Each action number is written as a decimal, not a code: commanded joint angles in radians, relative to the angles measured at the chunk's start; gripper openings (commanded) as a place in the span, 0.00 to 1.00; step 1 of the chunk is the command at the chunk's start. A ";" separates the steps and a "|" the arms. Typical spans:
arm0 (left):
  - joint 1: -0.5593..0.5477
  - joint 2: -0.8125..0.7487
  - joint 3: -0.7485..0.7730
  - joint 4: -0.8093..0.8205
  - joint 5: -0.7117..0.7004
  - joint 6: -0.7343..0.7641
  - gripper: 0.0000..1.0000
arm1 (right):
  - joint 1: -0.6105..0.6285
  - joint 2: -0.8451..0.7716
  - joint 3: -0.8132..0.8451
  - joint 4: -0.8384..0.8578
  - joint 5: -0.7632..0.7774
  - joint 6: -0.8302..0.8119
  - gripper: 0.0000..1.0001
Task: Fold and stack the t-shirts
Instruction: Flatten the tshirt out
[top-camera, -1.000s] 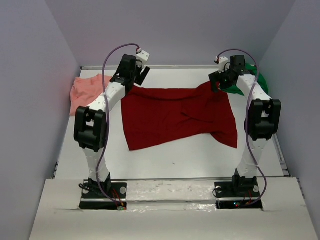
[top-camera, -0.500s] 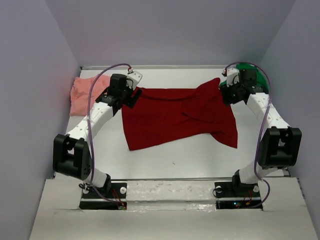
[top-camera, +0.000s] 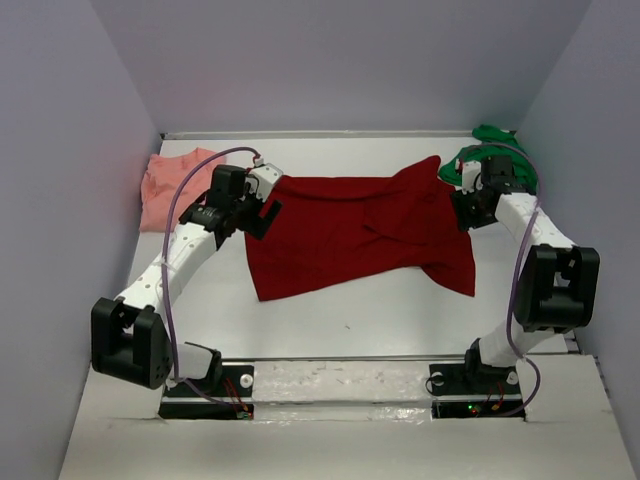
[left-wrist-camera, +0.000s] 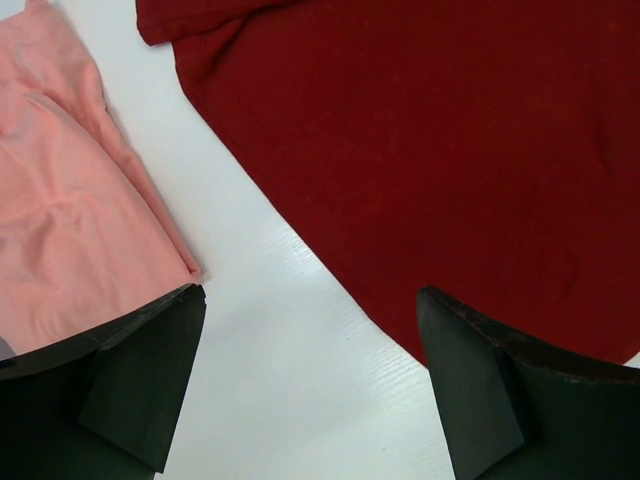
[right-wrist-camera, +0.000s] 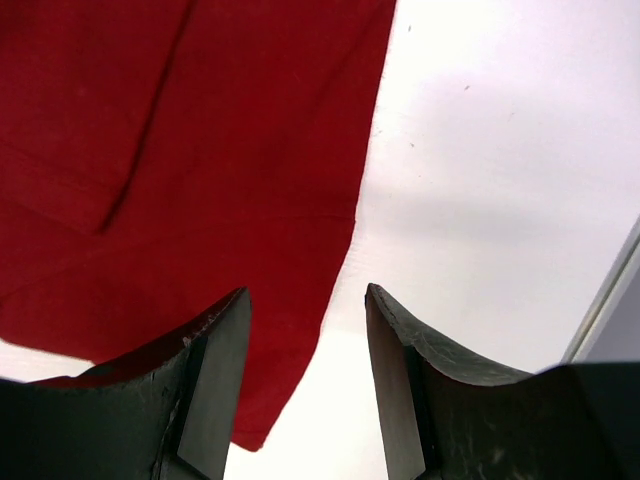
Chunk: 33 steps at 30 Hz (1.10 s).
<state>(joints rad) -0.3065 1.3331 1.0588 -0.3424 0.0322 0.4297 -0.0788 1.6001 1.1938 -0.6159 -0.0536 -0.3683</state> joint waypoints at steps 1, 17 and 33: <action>-0.003 -0.038 -0.017 -0.038 0.032 0.009 0.99 | -0.028 0.056 0.015 0.042 0.037 0.015 0.55; -0.005 -0.057 -0.046 -0.056 0.069 0.001 0.99 | -0.070 0.259 0.138 0.048 -0.008 0.029 0.52; -0.011 -0.018 -0.048 -0.072 0.087 0.006 0.99 | -0.079 0.354 0.170 0.042 -0.058 0.032 0.47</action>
<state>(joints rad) -0.3084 1.3136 1.0069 -0.3992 0.1001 0.4328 -0.1513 1.9362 1.3346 -0.5915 -0.0898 -0.3367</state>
